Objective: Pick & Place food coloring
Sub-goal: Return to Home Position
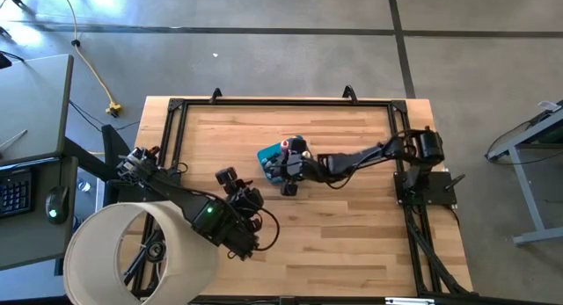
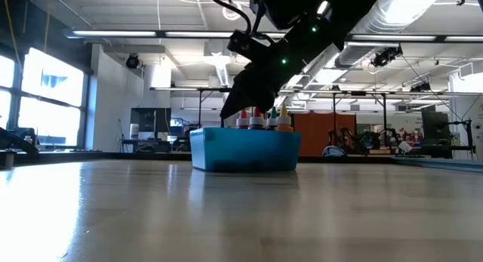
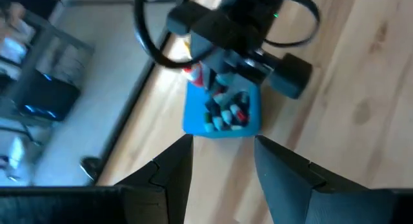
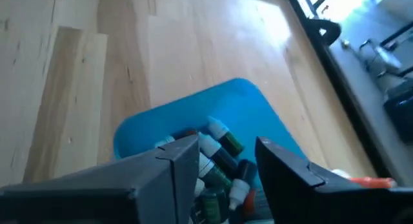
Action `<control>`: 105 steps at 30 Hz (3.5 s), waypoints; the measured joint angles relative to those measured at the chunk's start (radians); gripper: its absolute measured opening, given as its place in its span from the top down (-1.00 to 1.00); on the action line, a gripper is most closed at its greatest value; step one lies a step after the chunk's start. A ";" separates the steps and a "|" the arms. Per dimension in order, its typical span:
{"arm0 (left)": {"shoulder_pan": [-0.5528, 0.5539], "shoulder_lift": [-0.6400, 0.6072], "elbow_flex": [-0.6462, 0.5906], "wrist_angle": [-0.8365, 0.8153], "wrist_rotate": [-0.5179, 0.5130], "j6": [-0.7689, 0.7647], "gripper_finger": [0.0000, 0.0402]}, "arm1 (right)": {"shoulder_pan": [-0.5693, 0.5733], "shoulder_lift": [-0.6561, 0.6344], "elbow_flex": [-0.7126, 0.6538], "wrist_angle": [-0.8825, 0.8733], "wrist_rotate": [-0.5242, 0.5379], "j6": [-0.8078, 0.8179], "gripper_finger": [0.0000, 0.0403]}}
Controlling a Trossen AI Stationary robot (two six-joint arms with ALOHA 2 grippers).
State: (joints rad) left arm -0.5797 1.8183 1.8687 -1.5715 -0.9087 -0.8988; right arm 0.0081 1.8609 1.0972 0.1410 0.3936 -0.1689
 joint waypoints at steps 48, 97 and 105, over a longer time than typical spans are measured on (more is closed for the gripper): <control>0.560 -1.285 -1.406 1.495 1.138 1.117 0.21 | 0.130 -1.803 -1.026 0.043 -0.068 -0.194 0.32; 0.560 -1.603 -1.853 1.626 1.112 1.050 0.21 | 0.130 -1.822 -1.087 -0.070 -0.140 -0.048 0.32; 0.560 -1.603 -1.853 1.624 1.107 1.050 0.21 | 0.130 -1.822 -1.087 -0.070 -0.140 -0.048 0.32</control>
State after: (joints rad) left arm -0.0196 0.2153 0.0154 0.0525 0.1982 0.1513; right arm 0.1382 0.0390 0.0101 0.0711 0.2539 -0.2171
